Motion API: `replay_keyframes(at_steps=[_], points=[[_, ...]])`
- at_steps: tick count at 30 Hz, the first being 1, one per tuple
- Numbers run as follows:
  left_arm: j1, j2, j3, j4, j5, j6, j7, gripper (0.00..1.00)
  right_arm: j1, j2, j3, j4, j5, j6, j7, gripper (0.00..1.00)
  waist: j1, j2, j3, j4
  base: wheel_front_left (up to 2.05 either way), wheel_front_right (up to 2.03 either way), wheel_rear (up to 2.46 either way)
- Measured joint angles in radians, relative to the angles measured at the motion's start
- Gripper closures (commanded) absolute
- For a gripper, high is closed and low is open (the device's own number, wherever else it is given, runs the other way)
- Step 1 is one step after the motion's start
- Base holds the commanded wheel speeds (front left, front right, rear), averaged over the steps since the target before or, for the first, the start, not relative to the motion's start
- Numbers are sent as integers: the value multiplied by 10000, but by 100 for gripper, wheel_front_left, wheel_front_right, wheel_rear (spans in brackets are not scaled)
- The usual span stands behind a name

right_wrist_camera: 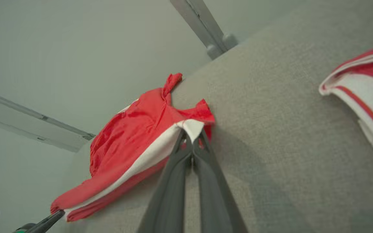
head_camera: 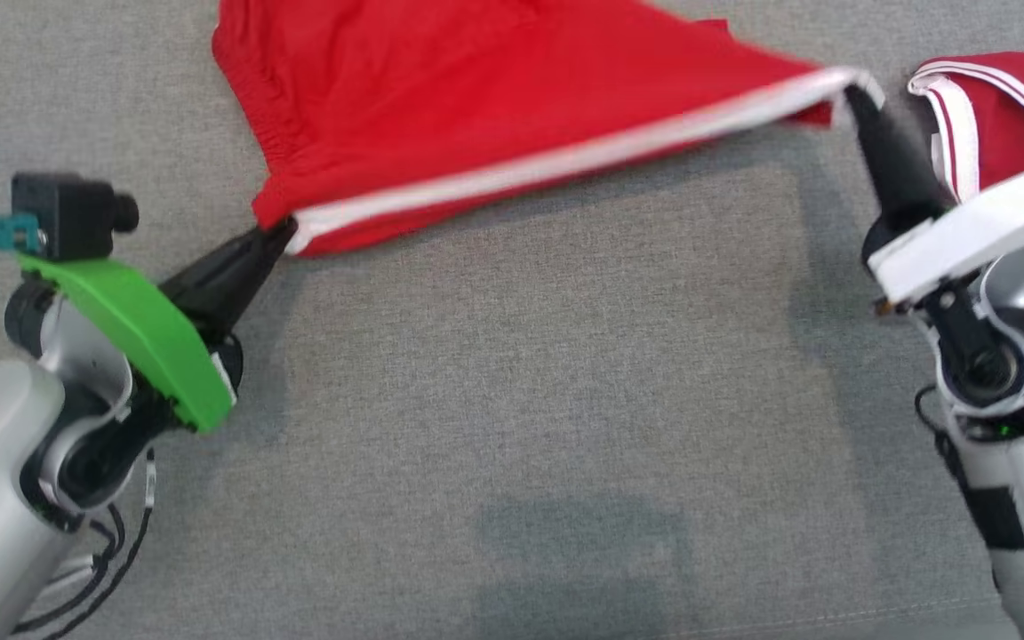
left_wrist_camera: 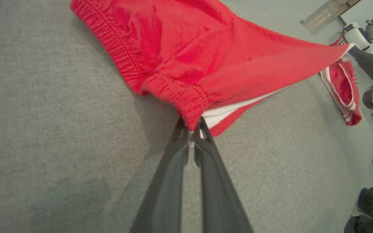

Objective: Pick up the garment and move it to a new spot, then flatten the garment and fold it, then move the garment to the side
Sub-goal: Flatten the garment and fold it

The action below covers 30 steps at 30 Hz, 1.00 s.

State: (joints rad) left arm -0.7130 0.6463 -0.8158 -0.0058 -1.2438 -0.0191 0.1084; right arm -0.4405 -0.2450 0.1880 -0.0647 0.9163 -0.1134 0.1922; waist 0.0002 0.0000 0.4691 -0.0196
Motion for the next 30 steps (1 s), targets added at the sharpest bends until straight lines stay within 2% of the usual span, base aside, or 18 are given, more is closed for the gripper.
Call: replay_keyframes(at_steps=[3,5,10,15,20,24,30], points=[[875,-42,-113,972,-23,-4,-428,100,1001,178,219,535,-40,15,-234,100,-1,0,157,-63,0,0,0],[1287,-146,-96,1386,-127,-88,-702,100,1374,194,495,754,-174,207,-330,100,-1,0,209,-161,0,0,0],[1450,-499,119,1848,-435,-571,-1342,100,1667,196,464,867,-169,694,-786,100,-2,0,197,-357,0,0,0],[1455,-673,31,1858,-267,-784,-1712,100,1854,-460,520,662,-382,1231,-918,100,-2,0,-102,-312,0,0,0],[2014,-437,-153,1553,-98,-825,-1900,100,2674,-999,1058,499,-759,1536,-750,100,-2,0,-599,-232,0,0,0],[3022,-165,-451,1549,-98,-825,-1996,100,3876,-1172,1409,474,-817,1599,-495,100,-2,0,-1043,-169,0,0,0],[4232,-414,-548,1609,-554,-825,-2506,100,5266,-1210,1411,594,-905,1432,-550,100,-2,0,-1637,-12,0,0,0]])
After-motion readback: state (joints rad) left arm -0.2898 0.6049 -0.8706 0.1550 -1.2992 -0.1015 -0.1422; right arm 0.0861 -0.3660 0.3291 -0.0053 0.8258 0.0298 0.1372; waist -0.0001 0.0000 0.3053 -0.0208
